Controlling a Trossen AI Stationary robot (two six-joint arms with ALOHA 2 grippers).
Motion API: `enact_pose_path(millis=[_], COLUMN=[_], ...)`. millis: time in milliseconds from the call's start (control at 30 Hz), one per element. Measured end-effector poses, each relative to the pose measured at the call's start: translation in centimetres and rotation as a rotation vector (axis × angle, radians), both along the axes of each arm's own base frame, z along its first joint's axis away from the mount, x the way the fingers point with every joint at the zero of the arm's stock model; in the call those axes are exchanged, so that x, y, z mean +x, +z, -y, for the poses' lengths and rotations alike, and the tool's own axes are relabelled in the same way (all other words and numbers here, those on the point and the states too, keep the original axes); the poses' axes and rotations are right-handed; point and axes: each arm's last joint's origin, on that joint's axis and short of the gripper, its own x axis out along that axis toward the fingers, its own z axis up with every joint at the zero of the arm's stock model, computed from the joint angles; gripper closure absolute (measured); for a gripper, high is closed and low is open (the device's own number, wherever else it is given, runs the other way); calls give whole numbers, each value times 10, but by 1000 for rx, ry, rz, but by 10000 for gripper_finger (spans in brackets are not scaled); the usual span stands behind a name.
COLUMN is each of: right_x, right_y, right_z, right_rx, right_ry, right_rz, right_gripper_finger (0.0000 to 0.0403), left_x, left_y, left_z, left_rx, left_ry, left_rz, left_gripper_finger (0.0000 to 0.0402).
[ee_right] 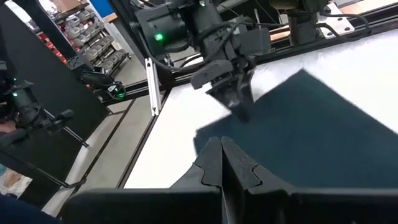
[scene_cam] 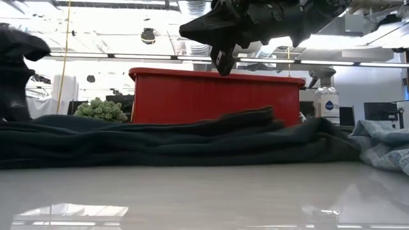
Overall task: Fold Laundry from Bin
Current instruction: Fold the blue denim pants
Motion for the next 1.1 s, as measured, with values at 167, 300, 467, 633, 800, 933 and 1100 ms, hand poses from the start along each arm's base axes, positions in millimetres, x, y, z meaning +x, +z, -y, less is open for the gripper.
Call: enact_pose_path(millis=[167, 300, 467, 633, 800, 933, 1100], right_x=[0, 0, 0, -6, -18, -25, -20], right_y=[0, 0, 0, 10, 11, 0, -27], right_z=[-1, -1, -1, 2, 13, 20, 19], right_rx=[9, 23, 32, 45, -17, -79, -135], right_ry=[0, -4, -6, -41, -169, -229, -231], right_rz=[-2, -8, -10, -33, -163, -302, -403], right_gripper_finger=[382, 382, 382, 382, 383, 384, 387], left_x=[-2, -3, 0, 5, 6, 2, -2], left_y=[0, -1, 0, 18, 42, 62, 88], left_z=[-2, -3, -5, -1, -1, -4, -8], left_rx=[-9, 27, 76, 87, 119, 127, 120], left_ry=[-20, -59, -43, -34, -28, -33, -41], left_rz=[-15, -20, 36, 122, 148, 127, 155], left_gripper_finger=[232, 355, 396, 399, 400, 401, 401])
